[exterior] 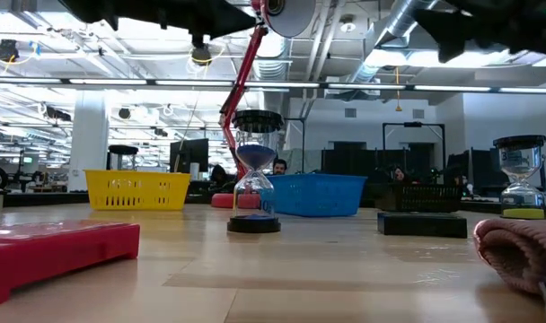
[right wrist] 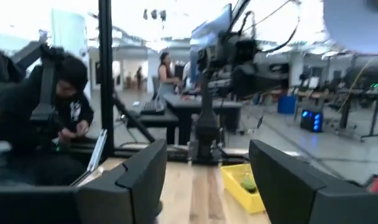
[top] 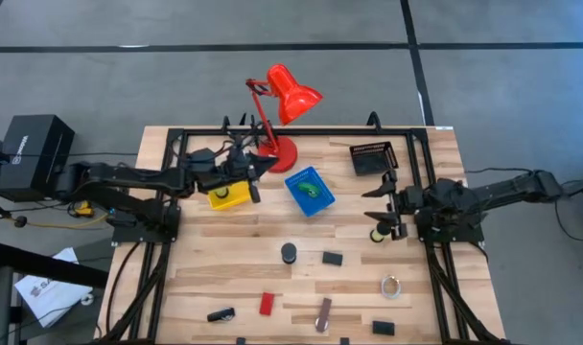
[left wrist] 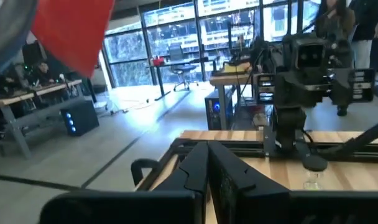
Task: Pick & Place Office items
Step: Put the top black digital clock into the black bin
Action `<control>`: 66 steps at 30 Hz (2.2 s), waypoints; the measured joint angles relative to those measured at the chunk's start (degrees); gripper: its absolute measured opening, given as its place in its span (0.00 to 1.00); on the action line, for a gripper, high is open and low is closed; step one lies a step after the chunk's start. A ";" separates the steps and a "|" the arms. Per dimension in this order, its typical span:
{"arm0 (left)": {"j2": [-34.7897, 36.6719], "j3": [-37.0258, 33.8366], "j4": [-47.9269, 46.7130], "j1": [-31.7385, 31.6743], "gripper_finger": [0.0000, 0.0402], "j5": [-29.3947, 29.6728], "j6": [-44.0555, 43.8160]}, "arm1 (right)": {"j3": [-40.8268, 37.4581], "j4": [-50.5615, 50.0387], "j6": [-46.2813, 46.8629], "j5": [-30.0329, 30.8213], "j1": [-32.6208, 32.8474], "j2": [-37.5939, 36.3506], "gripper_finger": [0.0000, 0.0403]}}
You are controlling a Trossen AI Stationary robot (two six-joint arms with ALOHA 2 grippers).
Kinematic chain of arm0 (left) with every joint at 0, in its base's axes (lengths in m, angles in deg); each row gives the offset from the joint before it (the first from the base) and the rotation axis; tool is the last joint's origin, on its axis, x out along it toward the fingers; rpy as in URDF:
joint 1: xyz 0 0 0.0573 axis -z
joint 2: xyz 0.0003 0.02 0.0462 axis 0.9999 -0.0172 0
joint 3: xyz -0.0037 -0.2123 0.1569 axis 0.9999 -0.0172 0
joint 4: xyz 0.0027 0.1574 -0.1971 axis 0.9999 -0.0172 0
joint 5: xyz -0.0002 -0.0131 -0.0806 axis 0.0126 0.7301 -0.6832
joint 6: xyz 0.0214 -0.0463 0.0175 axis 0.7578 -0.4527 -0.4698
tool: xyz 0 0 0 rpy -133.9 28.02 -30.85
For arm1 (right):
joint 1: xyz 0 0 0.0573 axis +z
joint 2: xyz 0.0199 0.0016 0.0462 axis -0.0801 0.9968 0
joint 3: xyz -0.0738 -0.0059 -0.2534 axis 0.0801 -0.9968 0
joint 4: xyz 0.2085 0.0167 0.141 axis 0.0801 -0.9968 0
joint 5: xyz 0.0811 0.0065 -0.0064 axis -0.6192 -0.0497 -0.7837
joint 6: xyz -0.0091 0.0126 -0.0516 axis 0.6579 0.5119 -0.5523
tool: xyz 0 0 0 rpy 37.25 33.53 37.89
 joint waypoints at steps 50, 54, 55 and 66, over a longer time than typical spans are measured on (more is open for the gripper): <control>0.50 0.00 -0.07 0.15 0.03 -0.08 -2.08 | 60.64 -77.42 29.15 -4.54 11.92 80.22 0.65; 0.50 0.00 -0.06 0.15 0.03 -0.06 -2.08 | 60.53 -76.95 31.38 -4.31 11.94 80.17 0.63; 0.50 0.00 -0.08 0.15 0.03 -0.06 -2.08 | 60.53 -76.95 31.61 -4.40 11.95 80.17 0.62; 0.50 0.00 -0.06 0.15 0.03 -0.02 -2.08 | 60.53 -76.86 32.17 -4.58 11.96 80.12 0.41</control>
